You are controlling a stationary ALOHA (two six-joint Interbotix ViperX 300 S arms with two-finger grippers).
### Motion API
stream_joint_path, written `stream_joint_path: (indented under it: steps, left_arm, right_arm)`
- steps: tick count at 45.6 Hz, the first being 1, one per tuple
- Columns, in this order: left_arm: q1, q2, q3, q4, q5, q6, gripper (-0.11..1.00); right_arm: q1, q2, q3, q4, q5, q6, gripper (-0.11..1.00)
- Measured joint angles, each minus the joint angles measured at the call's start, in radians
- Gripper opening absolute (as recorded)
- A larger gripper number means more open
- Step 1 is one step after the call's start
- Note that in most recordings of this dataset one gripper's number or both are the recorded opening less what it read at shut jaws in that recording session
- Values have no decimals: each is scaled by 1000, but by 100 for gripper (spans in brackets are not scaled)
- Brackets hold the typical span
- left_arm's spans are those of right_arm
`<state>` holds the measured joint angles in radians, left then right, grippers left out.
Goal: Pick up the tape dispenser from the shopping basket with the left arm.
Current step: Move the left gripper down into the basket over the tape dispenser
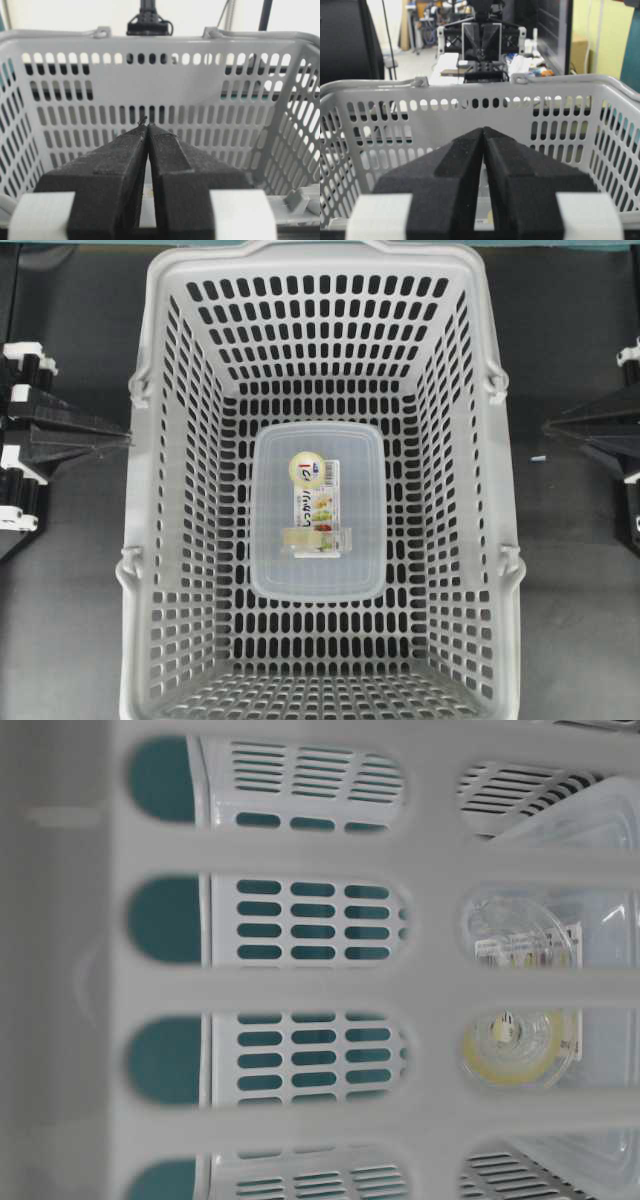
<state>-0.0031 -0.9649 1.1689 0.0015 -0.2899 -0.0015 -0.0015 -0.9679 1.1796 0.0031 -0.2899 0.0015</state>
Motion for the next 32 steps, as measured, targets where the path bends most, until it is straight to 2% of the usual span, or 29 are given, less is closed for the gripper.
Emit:
stream_joint_path:
  steps: [4,10,20,27,30,32]
  left_arm:
    - [-12,5,-31,20,41,-20,0]
    - [-51,37,-120,37,153,-52,0]
    - [-77,224,-328,38,453,-107,0]
    - [-91,380,-476,40,629,-114,0]
    - [-98,439,-534,38,689,-120,0]
    - [-104,485,-577,40,726,-130,0]
  right_arm:
    - [-2,-2,0,2,2,2,0]
    - [-8,0,0,2,32,0,0]
    - [-8,-3,0,2,89,2,0]
    - [-9,-3,0,2,120,2,0]
    - [-11,-3,0,2,133,2,6]
    - [-11,-5,0,2,137,3,15]
